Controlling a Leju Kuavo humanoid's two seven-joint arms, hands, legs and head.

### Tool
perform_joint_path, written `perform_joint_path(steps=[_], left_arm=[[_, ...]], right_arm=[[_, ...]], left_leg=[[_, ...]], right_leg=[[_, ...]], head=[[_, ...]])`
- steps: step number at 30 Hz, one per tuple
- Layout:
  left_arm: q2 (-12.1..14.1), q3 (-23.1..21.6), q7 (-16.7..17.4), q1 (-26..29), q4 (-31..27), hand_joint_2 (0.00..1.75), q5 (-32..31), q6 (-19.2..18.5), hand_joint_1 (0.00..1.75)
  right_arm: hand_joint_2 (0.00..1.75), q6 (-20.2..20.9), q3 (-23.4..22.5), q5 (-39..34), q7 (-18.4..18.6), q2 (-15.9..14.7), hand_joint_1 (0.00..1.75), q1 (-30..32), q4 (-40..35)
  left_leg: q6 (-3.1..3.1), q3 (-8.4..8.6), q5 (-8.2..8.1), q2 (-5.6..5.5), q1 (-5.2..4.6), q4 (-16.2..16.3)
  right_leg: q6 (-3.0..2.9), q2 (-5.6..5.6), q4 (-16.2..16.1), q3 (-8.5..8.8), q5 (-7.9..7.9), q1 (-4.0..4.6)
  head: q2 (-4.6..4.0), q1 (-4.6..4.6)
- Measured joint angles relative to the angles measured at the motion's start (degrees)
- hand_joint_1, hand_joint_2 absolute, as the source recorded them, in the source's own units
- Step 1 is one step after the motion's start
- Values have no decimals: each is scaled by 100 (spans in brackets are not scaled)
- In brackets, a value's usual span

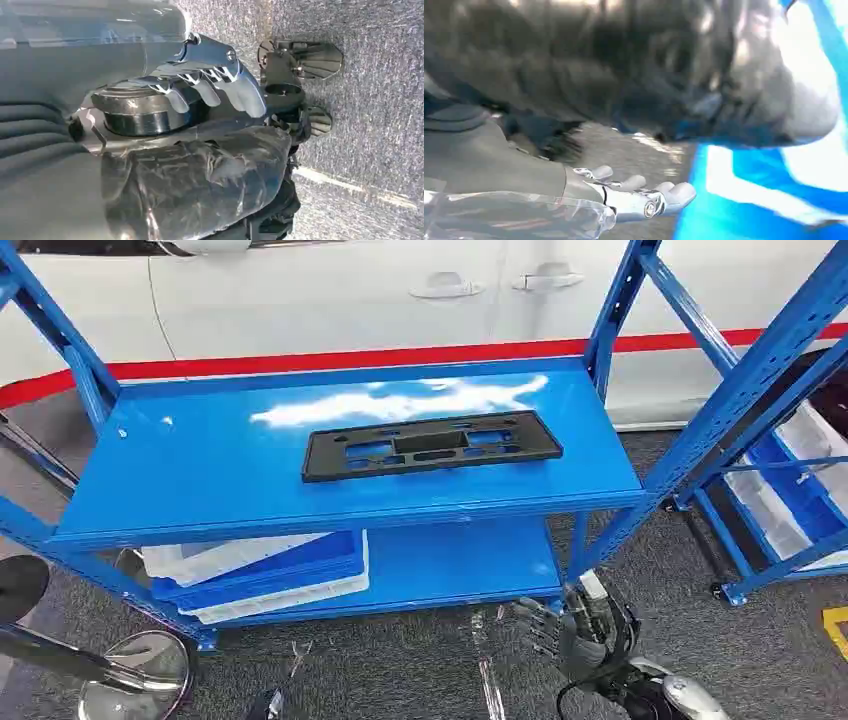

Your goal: Take the parts from the cabinet and place them on the table.

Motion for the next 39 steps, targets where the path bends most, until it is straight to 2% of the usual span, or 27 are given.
perform_joint_path(steps=[10,19,29,35,39], left_arm=[[-175,-2,-61,-97,295,0,133,0,0],[-341,-4,161,-222,577,0,129,-52,0],[-481,-15,575,-363,785,0,-33,-68,0],[-612,-103,896,-390,857,0,-194,-179,0],[-616,-166,1054,-398,846,0,-396,-122,0]], right_arm=[[0,-219,-1174,1058,-83,374,0,84,-1703],[0,-535,-1702,2333,50,597,0,-3,-3085],[0,-914,-1980,3523,61,706,0,-392,-4335],[0,-756,-1836,4381,168,741,0,-894,-4656],[0,-616,-1641,4832,232,748,0,-1204,-4669]], left_leg=[[0,2,0,0,0,0],[0,2,0,-1,1,0],[0,0,0,-1,-2,0],[1,-5,1,-6,-2,0],[3,-5,3,-9,-1,0]], right_leg=[[0,0,0,0,0,0],[0,0,1,1,0,1],[0,-1,1,1,0,-1],[0,-7,1,1,0,-1],[0,-9,2,1,0,0]], head=[[0,-2],[0,0],[0,0],[0,2],[0,-2]])
